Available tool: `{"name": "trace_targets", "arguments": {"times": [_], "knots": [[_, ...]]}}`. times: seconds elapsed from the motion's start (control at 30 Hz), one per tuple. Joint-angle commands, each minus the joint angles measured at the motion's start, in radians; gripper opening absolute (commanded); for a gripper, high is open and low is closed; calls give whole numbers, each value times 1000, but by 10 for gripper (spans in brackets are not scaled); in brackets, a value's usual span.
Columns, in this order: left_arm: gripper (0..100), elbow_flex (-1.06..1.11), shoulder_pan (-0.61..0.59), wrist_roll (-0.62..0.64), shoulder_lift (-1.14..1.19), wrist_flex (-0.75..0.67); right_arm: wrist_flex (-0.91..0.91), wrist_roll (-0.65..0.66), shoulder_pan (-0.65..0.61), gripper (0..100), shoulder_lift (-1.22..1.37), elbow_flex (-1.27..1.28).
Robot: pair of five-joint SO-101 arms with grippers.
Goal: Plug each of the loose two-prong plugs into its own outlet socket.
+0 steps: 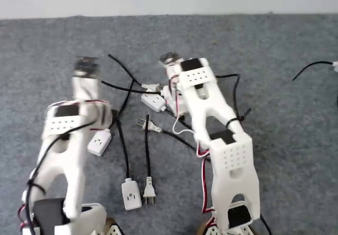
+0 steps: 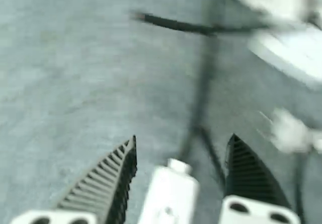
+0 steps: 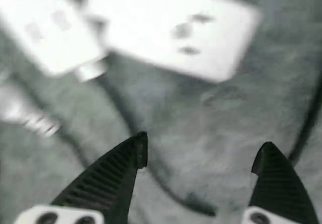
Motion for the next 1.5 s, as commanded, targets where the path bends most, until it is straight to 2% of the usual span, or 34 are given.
{"name": "trace_targets", "arguments": {"times": [0.0,0.13,0.3,0.33,0.4,0.47,0.53,0.63,0.9,1.47], "knots": [[280,25,-152,207,-44,-147,87,23,-47,325,-153,-15],[280,67,-213,230,-44,-232,113,64,-96,325,-289,-15],[281,73,-219,239,-44,-245,203,411,-193,325,-340,9],[281,71,-219,239,-44,-253,237,434,-203,325,-334,12],[281,76,-221,239,-40,-284,271,292,-220,325,-325,12],[281,76,-221,239,-40,-288,272,9,-219,325,-326,12],[281,76,-221,239,-43,-288,272,-204,-226,325,-335,14],[281,76,-221,239,-41,-288,271,-351,-269,325,-346,14],[281,73,-267,245,-41,-288,269,-545,-473,325,-346,216],[281,73,-267,272,-35,-339,263,-522,-499,325,-321,318]]}}
